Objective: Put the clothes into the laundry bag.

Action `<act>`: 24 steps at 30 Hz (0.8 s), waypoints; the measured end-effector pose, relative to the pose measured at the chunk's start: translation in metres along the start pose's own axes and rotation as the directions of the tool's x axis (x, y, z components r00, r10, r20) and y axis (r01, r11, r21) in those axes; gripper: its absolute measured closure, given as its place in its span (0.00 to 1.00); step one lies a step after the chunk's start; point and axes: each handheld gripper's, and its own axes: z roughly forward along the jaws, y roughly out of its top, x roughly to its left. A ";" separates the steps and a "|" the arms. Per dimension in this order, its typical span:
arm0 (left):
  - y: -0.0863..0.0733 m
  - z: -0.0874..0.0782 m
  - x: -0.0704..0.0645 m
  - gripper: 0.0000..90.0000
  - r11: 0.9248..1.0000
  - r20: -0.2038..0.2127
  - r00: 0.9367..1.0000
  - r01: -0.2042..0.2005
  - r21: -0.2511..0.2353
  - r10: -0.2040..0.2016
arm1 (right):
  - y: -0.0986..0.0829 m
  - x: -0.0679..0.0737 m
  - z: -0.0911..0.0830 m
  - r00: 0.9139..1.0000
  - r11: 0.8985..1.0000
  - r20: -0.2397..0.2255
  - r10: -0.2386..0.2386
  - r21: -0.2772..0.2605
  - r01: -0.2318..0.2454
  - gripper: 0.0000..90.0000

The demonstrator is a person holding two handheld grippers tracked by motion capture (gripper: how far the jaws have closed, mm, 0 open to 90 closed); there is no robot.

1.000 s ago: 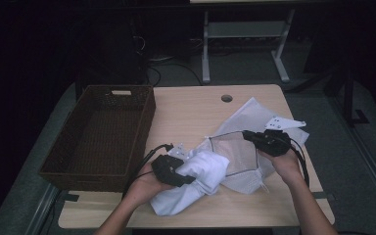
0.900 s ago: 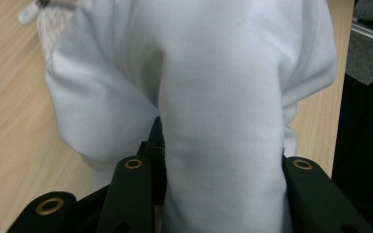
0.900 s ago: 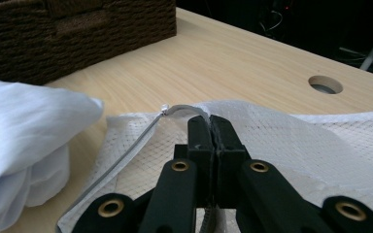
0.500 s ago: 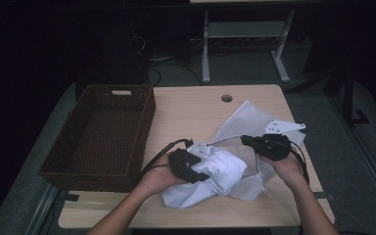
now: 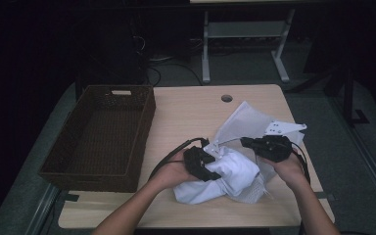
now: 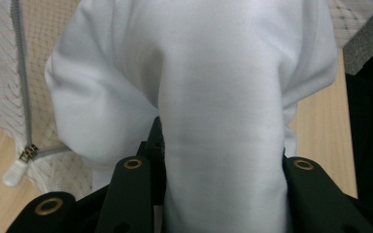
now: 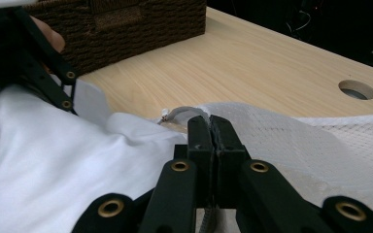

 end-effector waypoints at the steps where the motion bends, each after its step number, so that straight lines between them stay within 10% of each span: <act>1: 0.000 0.000 0.001 0.68 1.000 -0.001 1.000 -0.003 -0.002 0.003 | 0.000 0.000 0.000 1.000 1.000 0.000 0.001 0.001 -0.001 0.98; 14: -0.005 0.006 0.022 0.67 0.997 -0.039 0.997 0.071 0.004 -0.071 | 0.000 0.001 0.002 1.000 1.000 -0.006 -0.010 0.006 0.010 0.98; 24: -0.009 0.005 0.033 0.67 0.984 -0.106 0.979 0.177 0.026 -0.174 | 0.000 0.002 0.003 1.000 1.000 -0.002 -0.007 0.007 0.007 0.97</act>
